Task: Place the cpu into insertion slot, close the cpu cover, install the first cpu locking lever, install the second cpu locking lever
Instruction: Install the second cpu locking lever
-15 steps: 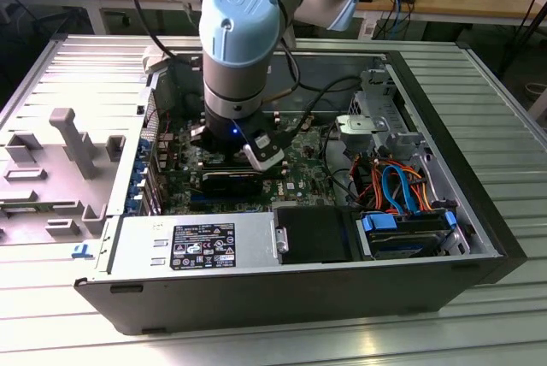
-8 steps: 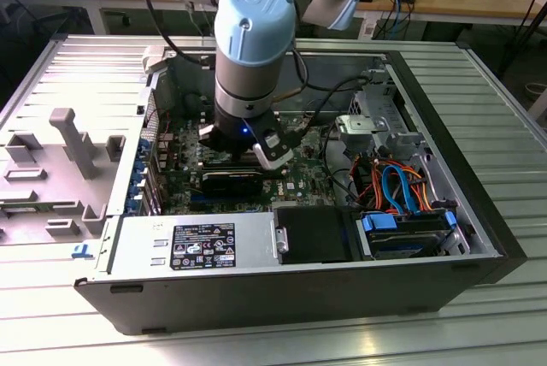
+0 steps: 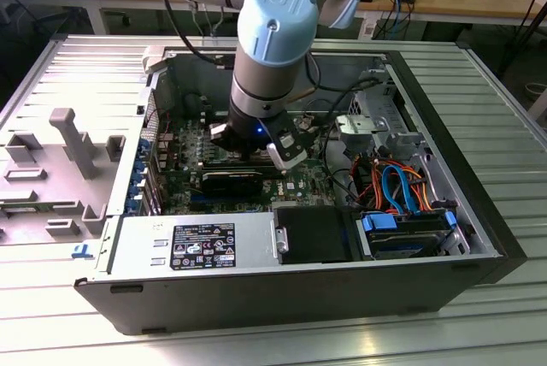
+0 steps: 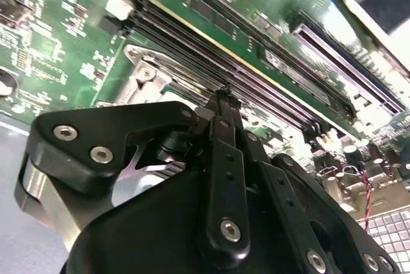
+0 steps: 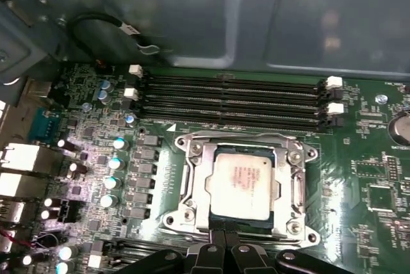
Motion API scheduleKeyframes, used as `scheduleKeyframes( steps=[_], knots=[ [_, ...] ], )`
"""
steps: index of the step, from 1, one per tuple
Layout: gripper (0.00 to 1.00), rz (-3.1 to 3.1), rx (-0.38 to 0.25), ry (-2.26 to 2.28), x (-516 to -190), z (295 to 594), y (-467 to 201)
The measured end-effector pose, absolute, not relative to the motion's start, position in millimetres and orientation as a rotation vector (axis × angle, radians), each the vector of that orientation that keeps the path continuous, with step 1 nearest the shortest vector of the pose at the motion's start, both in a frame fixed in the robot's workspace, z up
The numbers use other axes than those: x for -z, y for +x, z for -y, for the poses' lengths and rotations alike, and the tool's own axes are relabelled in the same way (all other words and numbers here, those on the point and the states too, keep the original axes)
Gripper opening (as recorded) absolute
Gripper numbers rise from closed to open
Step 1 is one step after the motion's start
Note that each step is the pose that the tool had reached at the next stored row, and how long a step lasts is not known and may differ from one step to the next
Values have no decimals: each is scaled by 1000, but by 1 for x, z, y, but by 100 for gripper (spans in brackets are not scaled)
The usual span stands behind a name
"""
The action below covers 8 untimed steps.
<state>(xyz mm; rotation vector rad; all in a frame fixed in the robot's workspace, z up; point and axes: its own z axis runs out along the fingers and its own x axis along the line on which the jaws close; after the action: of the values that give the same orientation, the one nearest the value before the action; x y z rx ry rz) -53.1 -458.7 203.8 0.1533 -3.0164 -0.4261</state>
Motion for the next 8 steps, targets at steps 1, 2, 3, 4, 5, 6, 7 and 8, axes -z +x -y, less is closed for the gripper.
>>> scheduleKeyframes(
  steps=[1, 2, 3, 4, 5, 6, 7, 8],
  knots=[
    [11, 3014, 426, 153, -204, 459, -51],
    [11, 3010, 426, 152, -204, 459, -48],
    [11, 3005, 426, 150, -204, 459, -43],
    [11, 3003, 425, 150, -204, 459, -41],
    [11, 3000, 425, 149, -205, 459, -38],
    [11, 3000, 425, 149, -206, 459, -37],
    [11, 3000, 425, 149, -208, 459, -37],
    [11, 3000, 425, 149, -212, 459, -37]
  ],
)
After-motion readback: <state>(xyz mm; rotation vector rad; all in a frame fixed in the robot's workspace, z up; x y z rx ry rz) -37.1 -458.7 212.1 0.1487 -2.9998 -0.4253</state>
